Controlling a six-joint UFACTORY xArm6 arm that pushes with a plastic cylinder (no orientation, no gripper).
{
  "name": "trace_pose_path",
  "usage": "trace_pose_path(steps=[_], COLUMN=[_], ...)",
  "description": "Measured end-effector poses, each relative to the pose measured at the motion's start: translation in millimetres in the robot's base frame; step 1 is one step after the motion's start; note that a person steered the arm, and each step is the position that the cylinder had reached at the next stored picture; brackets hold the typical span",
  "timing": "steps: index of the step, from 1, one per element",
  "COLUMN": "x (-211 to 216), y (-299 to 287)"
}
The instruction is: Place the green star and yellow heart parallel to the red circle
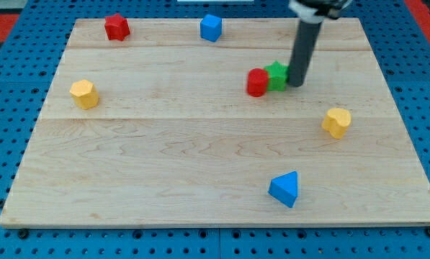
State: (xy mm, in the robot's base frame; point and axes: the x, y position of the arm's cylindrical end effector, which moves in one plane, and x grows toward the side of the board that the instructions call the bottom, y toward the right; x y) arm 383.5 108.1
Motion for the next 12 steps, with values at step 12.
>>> trace_pose_path(steps=[12], x=[-17], y=[-42])
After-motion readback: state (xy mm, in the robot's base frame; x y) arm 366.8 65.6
